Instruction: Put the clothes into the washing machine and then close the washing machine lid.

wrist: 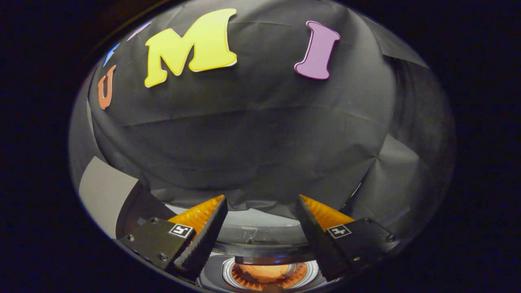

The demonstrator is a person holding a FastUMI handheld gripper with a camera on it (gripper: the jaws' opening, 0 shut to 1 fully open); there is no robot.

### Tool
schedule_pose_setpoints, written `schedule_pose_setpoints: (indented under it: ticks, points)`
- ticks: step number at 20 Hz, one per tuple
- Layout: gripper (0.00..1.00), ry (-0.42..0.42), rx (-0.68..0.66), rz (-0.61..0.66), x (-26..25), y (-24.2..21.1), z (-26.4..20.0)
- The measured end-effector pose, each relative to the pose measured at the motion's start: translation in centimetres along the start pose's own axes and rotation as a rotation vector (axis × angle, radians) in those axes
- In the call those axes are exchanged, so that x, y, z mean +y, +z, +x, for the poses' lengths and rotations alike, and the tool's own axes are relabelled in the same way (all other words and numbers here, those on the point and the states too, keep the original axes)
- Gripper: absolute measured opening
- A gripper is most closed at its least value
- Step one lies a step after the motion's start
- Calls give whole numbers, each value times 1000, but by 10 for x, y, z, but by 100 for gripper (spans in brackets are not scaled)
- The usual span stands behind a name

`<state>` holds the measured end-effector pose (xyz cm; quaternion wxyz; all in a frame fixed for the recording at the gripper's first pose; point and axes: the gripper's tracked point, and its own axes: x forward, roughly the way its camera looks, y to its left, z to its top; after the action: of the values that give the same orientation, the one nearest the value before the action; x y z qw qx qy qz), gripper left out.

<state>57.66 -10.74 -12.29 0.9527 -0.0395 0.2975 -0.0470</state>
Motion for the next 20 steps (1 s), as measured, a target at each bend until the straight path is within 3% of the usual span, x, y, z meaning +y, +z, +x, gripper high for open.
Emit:
schedule_pose_setpoints:
  ticks: [14, 20]
  points:
    - [100, -21, -131, 13, 1, -37, -44]
    - [100, -28, -131, 22, 4, -99, -75]
